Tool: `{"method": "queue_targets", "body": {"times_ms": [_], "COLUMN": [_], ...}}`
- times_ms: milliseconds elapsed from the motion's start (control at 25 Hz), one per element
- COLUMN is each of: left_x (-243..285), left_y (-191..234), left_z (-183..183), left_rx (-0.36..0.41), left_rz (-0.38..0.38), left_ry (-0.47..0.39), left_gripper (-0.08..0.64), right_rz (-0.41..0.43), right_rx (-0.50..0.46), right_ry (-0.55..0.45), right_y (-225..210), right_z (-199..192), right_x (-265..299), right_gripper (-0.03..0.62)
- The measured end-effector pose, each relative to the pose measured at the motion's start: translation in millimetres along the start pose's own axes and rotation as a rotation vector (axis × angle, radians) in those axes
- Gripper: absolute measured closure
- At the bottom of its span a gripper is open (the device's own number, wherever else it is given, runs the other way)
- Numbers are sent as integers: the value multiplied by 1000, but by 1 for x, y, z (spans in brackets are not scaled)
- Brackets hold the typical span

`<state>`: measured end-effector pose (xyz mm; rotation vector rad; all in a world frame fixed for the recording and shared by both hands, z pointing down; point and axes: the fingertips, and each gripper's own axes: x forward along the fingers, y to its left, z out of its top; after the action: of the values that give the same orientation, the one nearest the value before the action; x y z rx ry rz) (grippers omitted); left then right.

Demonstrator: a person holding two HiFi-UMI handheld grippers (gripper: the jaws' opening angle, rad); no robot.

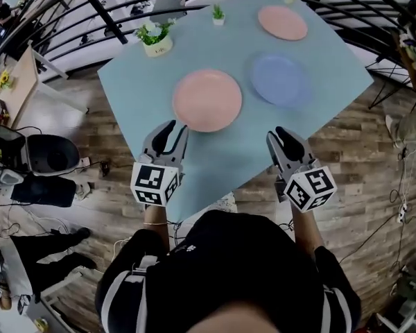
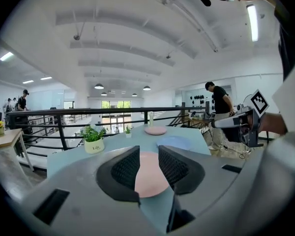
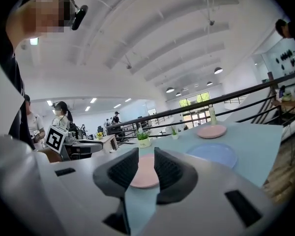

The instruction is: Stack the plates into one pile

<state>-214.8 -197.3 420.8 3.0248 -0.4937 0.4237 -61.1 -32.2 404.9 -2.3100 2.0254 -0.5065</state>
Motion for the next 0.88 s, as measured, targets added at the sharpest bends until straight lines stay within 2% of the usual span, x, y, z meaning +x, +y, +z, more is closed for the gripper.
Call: {"method": "queue_targets", "body": {"times_ms": [240,440,720,880], "left_x": [32,58,81,88], "left_y": [52,79,96,104], "left_z": [-27,-61,-107,-131], "left_rx": [-44,-119,-194,-279], "left_rz": [30,50,54,50], "left_ry": [77,127,243,290], "left_gripper": [446,434,414,394], "right_rz": [-12,2,-31,-52], "right_rx": [41,68,110,150], "right_ry": [71,173,274,325], "right_y": [-15,-25,-40,-48], "right_z": [-13,-38,-73,-94], "right_x": [62,104,137,152], "right_gripper": [485,457,448,439]}}
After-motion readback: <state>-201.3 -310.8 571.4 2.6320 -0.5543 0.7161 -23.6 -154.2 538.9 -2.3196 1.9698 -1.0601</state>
